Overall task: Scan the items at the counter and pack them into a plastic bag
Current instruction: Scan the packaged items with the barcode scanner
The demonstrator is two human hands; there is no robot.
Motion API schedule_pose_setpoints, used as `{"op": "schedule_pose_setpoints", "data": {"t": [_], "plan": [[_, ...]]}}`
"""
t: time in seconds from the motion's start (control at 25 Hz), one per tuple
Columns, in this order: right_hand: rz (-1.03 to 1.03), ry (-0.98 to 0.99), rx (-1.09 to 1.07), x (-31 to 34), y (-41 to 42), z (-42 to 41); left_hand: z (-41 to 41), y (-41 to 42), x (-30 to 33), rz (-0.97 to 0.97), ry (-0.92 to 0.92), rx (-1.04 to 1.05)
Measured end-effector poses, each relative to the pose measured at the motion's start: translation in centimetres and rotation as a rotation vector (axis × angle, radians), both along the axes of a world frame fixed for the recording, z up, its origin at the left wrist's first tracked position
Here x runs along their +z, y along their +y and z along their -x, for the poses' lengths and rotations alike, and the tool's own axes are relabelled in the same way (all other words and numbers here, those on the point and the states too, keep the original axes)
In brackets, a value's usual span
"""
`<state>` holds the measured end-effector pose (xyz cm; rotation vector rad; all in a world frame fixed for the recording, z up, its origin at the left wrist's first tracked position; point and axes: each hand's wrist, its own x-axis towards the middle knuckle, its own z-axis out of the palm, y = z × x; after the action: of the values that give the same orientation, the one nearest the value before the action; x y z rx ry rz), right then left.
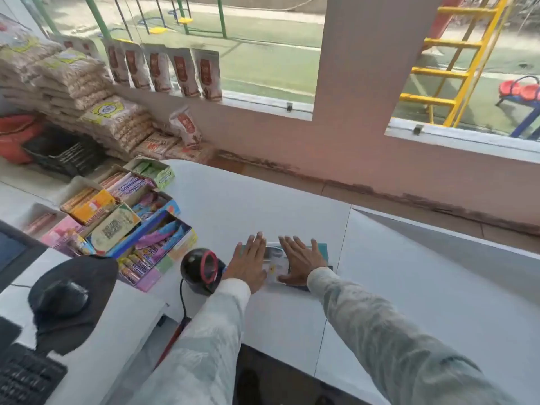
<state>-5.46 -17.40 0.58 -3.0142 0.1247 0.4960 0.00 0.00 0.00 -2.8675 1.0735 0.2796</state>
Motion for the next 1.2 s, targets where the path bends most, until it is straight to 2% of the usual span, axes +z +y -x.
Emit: {"op": "schedule_pose_setpoints", "data": {"t": [0.12,0.28,0.36,0.44,0.52,0.56,0.6,0.64,0.68,0.72,0.76,0.8,0.88,0.96,1.2], "plan": [[0.087,0.049,0.021,-2.0,0.6,1.6,1.8,-0.1,-2.1,0.002,0.142,0.000],[0.147,-0.084,0.049,-2.9,0.8,3.0,3.4,-0.9,-4.1,-0.028,0.121,0.002],[0.155,-0.143,0.031,-2.9,0.8,2.9,3.4,-1.2,-4.0,0.034,0.115,0.004],[0.099,-0.171,-0.041,-2.2,0.4,2.6,3.6,-1.5,-2.6,0.286,0.153,0.084],[-0.057,-0.245,-0.192,-0.3,-0.1,1.8,4.0,-1.7,-1.0,0.647,0.150,0.287],[-0.177,-0.298,-0.312,0.6,-0.3,1.1,4.3,-1.8,-0.1,0.749,0.170,0.416],[-0.334,-0.332,-0.466,1.8,-0.4,0.5,4.5,-1.9,0.5,0.807,0.270,0.546],[-0.549,-0.333,-0.645,2.5,-0.5,-0.5,4.7,-1.8,1.3,0.867,0.484,0.685],[-0.785,-0.302,-0.811,3.3,-0.4,-1.4,4.8,-1.8,2.0,0.927,0.800,0.827],[-0.998,-0.269,-0.916,3.8,0.1,-2.2,5.1,-1.5,2.7,0.986,1.142,0.944],[-1.152,-0.240,-0.961,4.0,0.8,-2.7,5.7,-0.9,3.2,1.044,1.352,1.001],[-1.259,-0.206,-0.951,4.0,1.7,-3.1,6.3,-0.2,3.1,1.118,1.427,1.011],[-1.395,-0.103,-0.907,3.9,4.0,-2.9,7.4,1.4,2.5,1.271,1.384,1.067],[-1.458,-0.002,-0.851,3.3,6.2,-2.2,8.8,3.3,1.9,1.336,1.276,1.157],[-1.560,0.117,-0.797,3.3,9.2,-0.9,10.6,6.1,2.2,1.368,1.143,1.258]]}}
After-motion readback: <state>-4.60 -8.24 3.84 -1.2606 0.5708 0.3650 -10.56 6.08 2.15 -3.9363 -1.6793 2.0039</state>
